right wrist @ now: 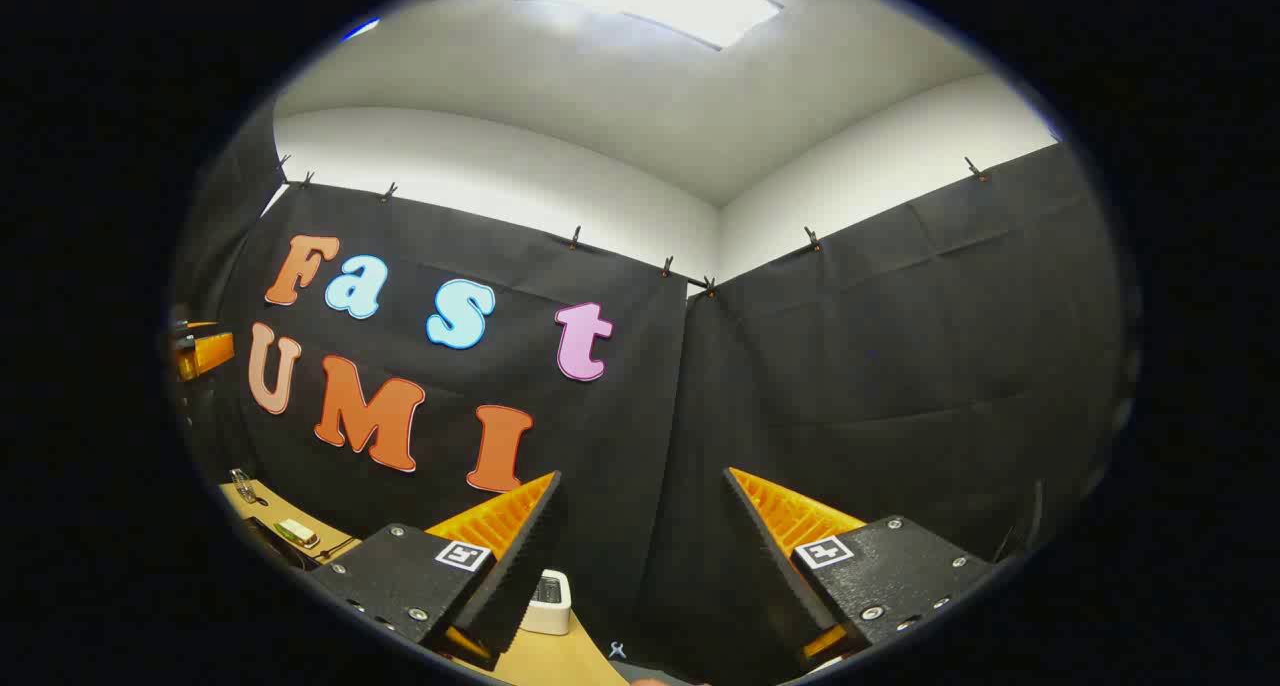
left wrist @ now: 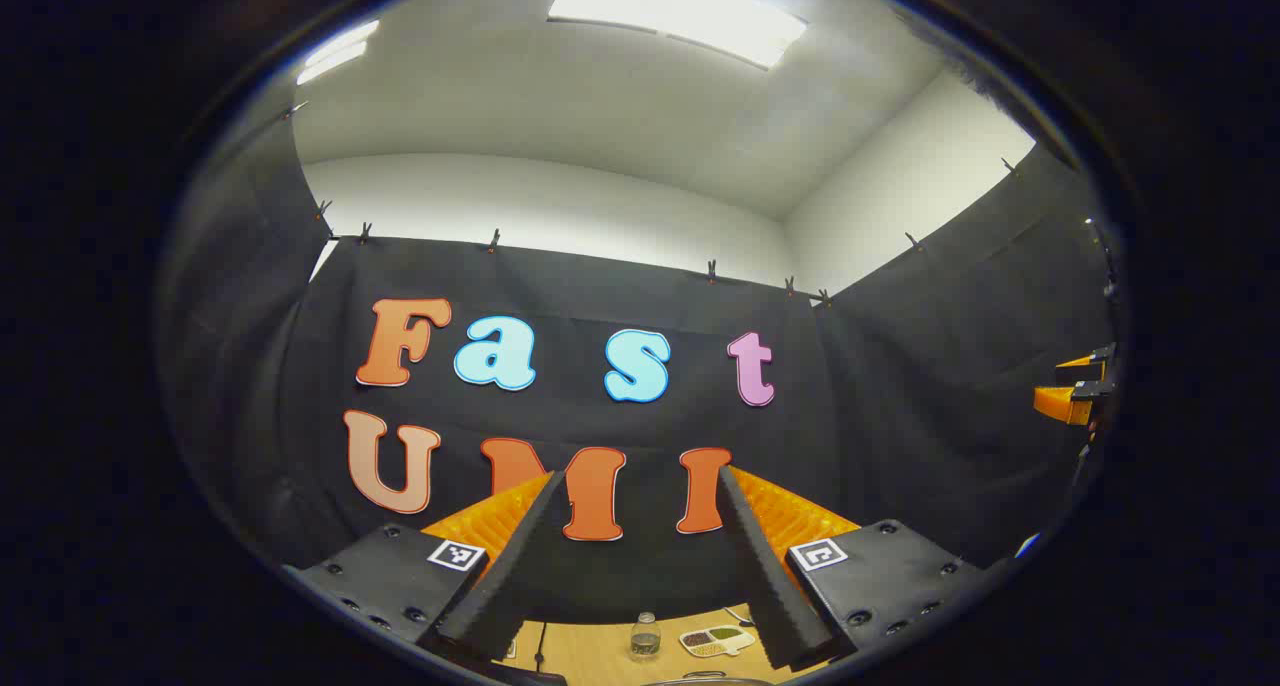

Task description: First push the handle of the pot to place it horizontally, then grasp the pot with both hands and set it on the induction cooktop.

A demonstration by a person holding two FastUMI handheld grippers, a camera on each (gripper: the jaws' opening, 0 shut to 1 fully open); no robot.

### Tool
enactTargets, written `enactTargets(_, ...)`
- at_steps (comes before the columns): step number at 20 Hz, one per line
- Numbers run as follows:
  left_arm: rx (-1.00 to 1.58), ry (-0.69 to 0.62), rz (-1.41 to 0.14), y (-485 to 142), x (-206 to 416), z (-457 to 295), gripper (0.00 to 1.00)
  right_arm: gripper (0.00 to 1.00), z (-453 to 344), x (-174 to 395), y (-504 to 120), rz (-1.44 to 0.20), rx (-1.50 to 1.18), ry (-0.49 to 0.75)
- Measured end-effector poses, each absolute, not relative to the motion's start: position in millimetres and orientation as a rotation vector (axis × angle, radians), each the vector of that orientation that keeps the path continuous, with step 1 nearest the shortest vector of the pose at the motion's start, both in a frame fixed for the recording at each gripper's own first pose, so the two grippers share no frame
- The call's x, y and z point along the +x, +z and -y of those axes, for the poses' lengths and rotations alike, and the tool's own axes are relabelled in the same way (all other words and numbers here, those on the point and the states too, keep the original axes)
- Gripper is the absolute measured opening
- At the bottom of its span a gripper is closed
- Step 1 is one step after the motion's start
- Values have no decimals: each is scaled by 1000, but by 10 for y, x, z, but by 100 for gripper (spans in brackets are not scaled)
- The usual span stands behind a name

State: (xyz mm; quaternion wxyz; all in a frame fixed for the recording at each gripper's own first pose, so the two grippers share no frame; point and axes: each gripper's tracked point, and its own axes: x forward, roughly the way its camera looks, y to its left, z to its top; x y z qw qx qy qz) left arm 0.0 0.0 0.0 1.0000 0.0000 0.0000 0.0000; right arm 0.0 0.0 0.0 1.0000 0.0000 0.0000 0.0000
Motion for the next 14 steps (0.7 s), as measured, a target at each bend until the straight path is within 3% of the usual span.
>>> enactTargets(14, -5, 30, -26, -36, -119, 28, 95, 95, 82, -47, -46, -1, 25, 24)
